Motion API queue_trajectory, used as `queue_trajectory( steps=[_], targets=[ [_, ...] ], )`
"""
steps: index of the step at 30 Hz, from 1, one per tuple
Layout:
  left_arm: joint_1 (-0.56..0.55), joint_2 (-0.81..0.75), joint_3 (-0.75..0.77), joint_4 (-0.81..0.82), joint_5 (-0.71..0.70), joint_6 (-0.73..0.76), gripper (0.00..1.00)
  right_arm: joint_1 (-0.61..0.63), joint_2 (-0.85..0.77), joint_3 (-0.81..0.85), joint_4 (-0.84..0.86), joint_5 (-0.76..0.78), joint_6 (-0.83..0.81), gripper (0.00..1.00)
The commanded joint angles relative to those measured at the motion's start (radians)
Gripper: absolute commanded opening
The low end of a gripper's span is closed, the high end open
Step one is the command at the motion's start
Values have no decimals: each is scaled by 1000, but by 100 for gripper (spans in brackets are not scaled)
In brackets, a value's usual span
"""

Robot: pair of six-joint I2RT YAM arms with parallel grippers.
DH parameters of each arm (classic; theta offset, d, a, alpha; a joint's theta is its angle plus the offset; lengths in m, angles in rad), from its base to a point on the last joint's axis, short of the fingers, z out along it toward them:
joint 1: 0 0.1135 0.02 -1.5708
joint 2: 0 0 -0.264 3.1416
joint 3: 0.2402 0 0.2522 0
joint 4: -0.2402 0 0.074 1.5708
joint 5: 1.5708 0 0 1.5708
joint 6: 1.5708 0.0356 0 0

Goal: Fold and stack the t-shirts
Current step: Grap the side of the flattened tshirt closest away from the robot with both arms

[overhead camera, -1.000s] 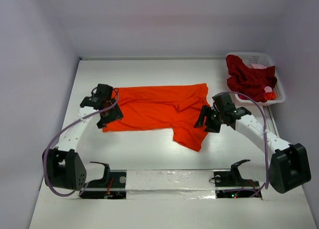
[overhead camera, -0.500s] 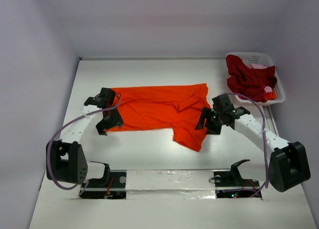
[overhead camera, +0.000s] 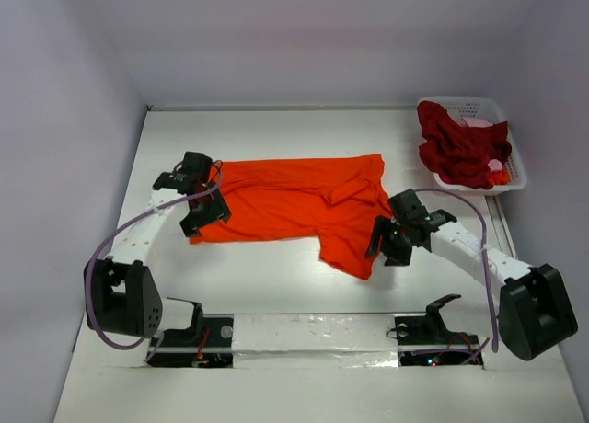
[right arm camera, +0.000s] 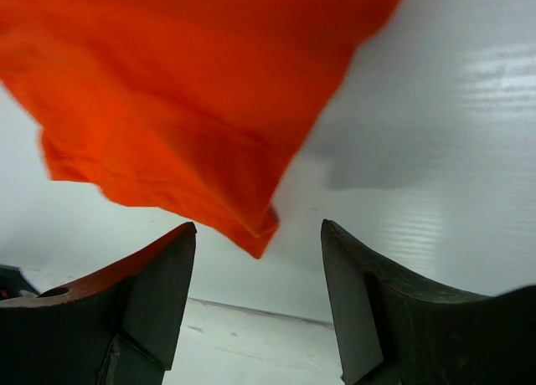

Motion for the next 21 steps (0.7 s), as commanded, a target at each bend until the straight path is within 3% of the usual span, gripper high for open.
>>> queue_trajectory(
  steps=[1, 11, 21],
  targets=[
    [0, -28, -47, 11, 38, 3, 66, 26, 17, -42, 31, 22, 22, 67],
    [0, -110, -142, 48, 69, -13, 67, 50, 40, -34, 57, -12, 27, 67],
    [0, -49, -24, 28, 23, -7, 68, 79, 163, 47, 100, -63, 10, 65]
  ],
)
